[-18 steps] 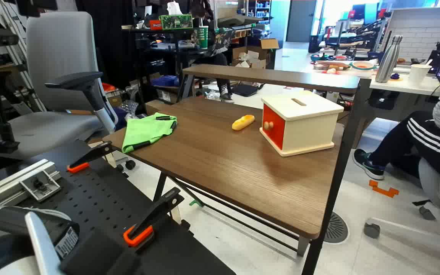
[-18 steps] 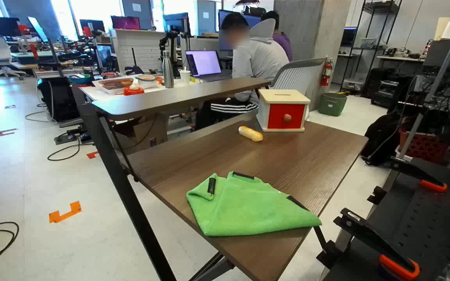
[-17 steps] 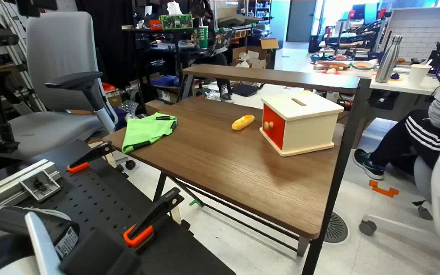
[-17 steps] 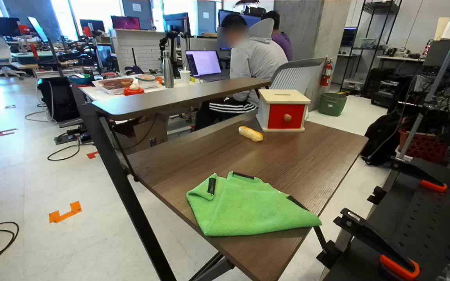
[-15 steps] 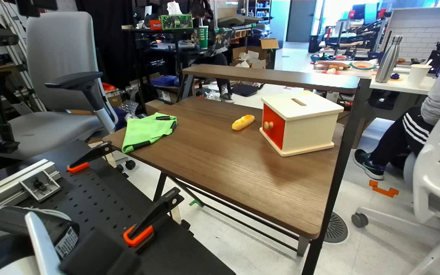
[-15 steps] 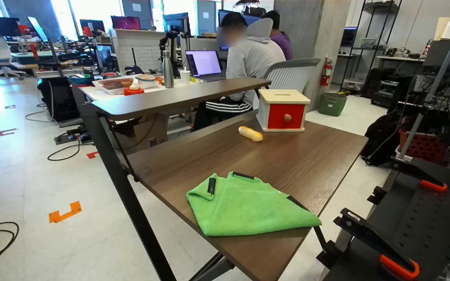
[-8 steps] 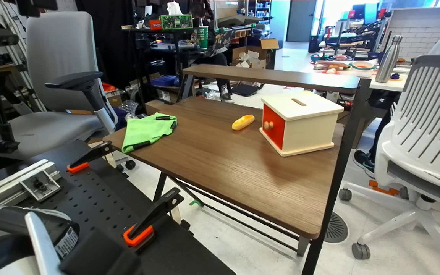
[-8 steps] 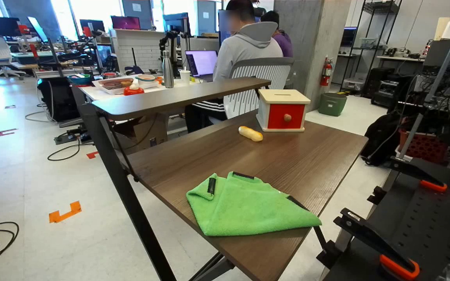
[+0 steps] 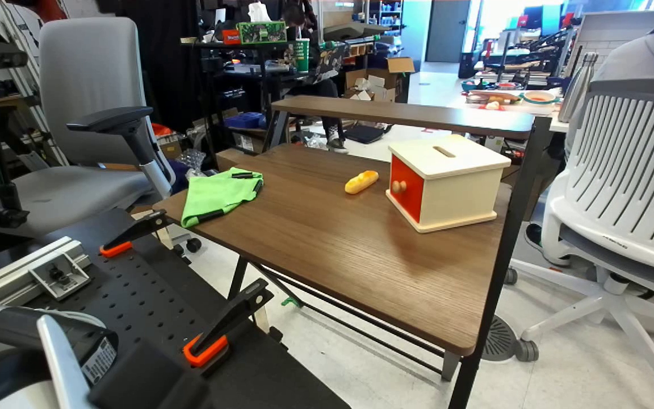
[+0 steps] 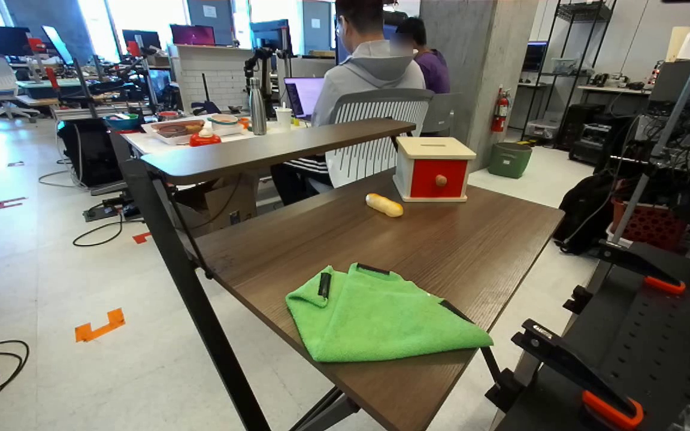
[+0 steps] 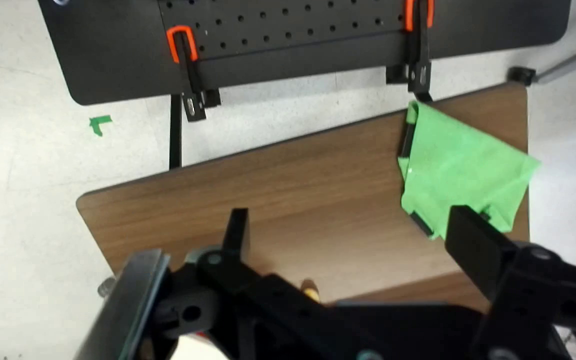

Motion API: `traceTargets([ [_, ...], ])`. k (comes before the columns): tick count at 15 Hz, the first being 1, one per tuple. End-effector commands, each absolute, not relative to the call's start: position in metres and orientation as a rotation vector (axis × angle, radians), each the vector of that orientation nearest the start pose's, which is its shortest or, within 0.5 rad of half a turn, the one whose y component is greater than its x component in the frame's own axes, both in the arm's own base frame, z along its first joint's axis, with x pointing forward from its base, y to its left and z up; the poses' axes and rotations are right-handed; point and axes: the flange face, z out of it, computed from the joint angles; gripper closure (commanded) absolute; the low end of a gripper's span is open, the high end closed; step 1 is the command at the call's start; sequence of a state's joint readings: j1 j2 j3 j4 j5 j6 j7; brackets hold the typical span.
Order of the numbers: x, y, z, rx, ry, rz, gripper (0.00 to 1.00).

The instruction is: Open the drawer

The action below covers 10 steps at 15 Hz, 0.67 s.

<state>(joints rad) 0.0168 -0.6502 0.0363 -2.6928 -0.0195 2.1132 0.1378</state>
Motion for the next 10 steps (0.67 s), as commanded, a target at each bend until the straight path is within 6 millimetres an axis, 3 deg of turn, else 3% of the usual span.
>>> traceTargets([
  [1,0.386,0.011,0.425,-3.104,0.295,-0.31,0.0],
  [4,0.42,0.003,0.41,-3.053,0.41,-0.426,0.0],
  [10,0.494,-0.016,0.36,-2.979,0.63,-0.503,0.0],
])
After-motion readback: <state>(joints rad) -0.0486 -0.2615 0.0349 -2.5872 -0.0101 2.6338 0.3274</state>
